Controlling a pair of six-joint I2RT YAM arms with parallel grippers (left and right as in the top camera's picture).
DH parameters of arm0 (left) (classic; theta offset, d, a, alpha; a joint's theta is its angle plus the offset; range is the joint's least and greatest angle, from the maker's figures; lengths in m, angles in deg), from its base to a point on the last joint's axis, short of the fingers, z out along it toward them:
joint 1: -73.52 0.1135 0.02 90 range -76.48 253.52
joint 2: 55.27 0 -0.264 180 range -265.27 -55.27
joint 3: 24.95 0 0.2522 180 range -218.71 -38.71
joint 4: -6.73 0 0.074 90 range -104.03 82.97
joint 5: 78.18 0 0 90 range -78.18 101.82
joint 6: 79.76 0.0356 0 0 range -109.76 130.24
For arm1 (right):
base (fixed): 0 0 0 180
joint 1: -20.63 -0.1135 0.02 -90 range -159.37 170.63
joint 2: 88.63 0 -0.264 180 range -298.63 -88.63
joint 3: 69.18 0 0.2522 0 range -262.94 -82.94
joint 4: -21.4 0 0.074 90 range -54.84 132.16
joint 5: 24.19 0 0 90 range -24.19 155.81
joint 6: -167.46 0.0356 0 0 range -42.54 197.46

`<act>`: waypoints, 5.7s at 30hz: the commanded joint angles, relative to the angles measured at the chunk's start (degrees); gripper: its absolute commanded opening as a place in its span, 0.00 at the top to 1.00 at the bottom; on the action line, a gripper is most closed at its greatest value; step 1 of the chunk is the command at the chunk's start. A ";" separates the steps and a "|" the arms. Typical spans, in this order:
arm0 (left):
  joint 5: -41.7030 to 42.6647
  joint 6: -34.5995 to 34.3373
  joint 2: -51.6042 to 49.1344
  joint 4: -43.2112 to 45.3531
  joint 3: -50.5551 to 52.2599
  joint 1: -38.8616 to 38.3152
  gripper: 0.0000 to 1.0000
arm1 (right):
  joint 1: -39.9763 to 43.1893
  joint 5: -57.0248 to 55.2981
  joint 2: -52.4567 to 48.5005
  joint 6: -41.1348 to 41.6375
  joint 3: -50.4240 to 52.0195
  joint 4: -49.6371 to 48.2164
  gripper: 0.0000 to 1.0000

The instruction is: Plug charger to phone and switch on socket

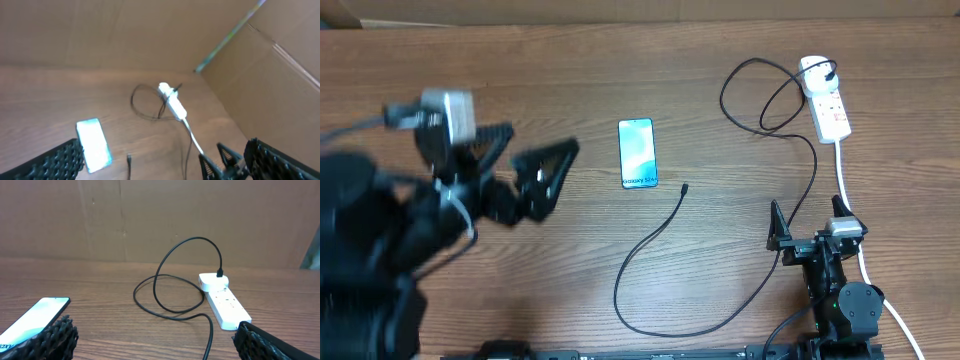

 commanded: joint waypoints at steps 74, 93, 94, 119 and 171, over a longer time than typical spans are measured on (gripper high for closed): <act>-41.92 -20.81 -80.56 -16.22 -31.08 -26.45 0.00 | -0.44 -0.74 0.46 0.31 0.57 -0.33 0.00; -36.26 -18.21 -84.24 -14.53 -28.89 -24.74 0.00 | -0.44 -0.74 0.46 0.31 0.57 -0.33 0.00; -35.10 -17.75 -84.24 -14.03 -28.17 -24.41 0.00 | -0.44 -0.74 0.46 0.31 0.57 -0.33 0.00; -32.87 -16.33 -84.24 -9.46 -23.21 -23.65 0.12 | -0.44 -0.74 0.46 0.31 0.57 -0.33 0.00; -3.19 -16.28 -83.89 -17.33 -30.25 -16.33 0.27 | -0.44 -0.74 0.46 0.31 0.57 -0.33 0.00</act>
